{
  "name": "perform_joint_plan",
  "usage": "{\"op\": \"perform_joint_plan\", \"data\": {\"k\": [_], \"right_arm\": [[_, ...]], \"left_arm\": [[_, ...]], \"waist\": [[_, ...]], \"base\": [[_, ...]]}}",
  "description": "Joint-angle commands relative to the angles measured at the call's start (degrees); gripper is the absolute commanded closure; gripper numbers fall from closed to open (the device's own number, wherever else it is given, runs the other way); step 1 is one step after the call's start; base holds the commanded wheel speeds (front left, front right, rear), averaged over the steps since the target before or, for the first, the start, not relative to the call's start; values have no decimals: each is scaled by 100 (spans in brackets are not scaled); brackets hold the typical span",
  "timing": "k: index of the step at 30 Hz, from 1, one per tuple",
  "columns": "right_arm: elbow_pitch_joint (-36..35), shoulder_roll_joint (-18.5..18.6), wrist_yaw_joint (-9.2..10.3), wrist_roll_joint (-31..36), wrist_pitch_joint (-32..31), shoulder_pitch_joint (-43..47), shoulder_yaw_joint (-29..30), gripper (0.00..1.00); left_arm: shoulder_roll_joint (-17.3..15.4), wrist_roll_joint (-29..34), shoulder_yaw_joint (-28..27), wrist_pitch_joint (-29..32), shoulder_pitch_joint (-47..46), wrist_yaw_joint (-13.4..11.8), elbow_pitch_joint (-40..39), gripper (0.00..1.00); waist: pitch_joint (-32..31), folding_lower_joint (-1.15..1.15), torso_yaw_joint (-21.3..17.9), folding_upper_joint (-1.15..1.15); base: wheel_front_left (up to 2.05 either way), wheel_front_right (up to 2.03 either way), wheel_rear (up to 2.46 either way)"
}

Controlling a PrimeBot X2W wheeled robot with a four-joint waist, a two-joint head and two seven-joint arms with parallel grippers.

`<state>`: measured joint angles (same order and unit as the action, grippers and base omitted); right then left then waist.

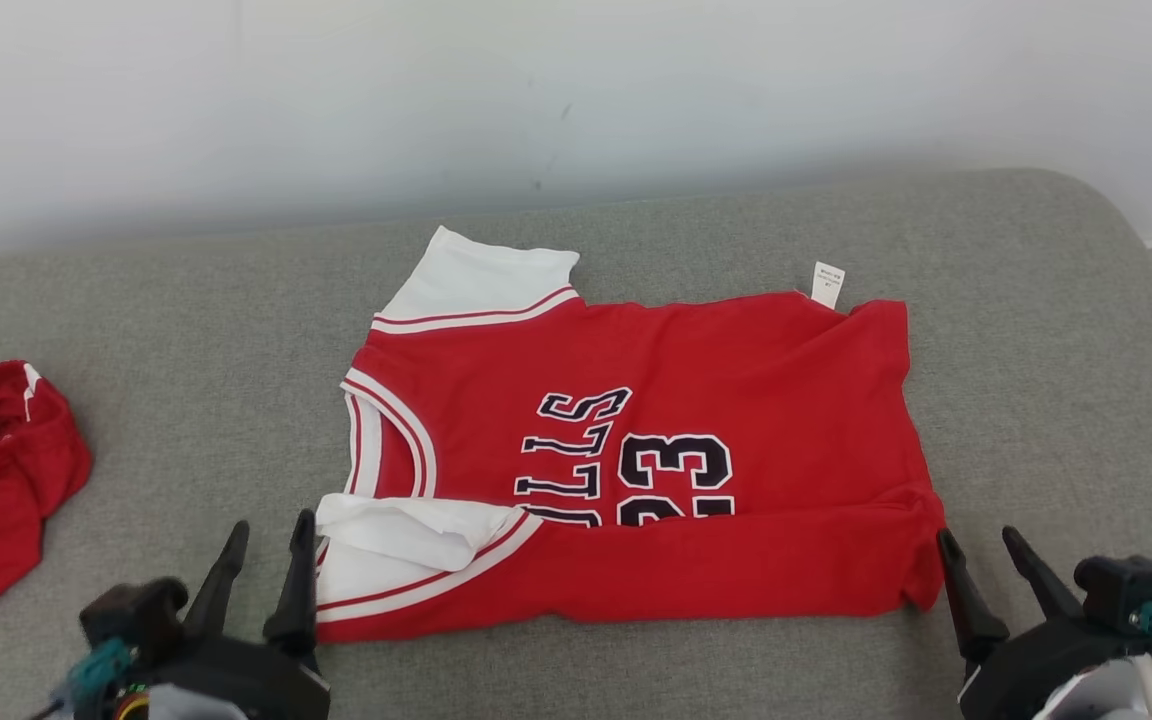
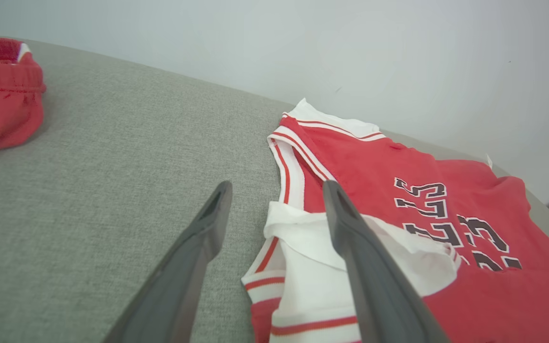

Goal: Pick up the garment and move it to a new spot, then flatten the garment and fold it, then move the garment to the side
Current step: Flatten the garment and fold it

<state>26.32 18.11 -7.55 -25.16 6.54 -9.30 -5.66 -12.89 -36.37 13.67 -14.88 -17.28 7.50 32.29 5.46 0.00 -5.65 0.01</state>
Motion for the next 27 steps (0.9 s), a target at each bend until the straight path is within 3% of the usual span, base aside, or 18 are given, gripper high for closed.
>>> {"op": "perform_joint_plan", "data": {"k": [1,10,20,21,22,23,24,27], "right_arm": [[-49,8,14,10,-15,87,22,0],[-94,-151,14,104,-170,320,107,0],[445,-307,14,197,-172,10,-59,0],[531,-303,14,211,-156,-22,-79,27],[616,-309,14,224,-125,-56,-92,62],[708,-318,14,230,-83,-90,-103,100],[856,-350,14,179,-18,-133,-129,100],[1012,-345,14,109,96,-125,-171,100]], "left_arm": [[15,-13,-69,-32,130,-7,-100,0],[213,376,-213,-25,966,-13,-393,0],[408,606,-57,-26,750,-10,206,0],[433,575,-16,-26,732,-7,313,0],[449,568,24,-25,695,-5,419,6],[472,546,42,-25,639,-4,500,59],[511,489,115,-25,568,-1,641,100],[509,395,236,-26,548,1,746,100]], "waist": [[-11,0,-5,-1],[65,0,0,-1],[52,0,73,-1],[40,0,86,-1],[31,0,95,-1],[19,0,109,-1],[-13,0,137,-1],[-109,0,198,-1]], "base": [[0,0,0],[0,0,0],[0,0,0],[0,0,0],[0,0,0],[0,0,0],[0,0,0],[0,0,0]]}}
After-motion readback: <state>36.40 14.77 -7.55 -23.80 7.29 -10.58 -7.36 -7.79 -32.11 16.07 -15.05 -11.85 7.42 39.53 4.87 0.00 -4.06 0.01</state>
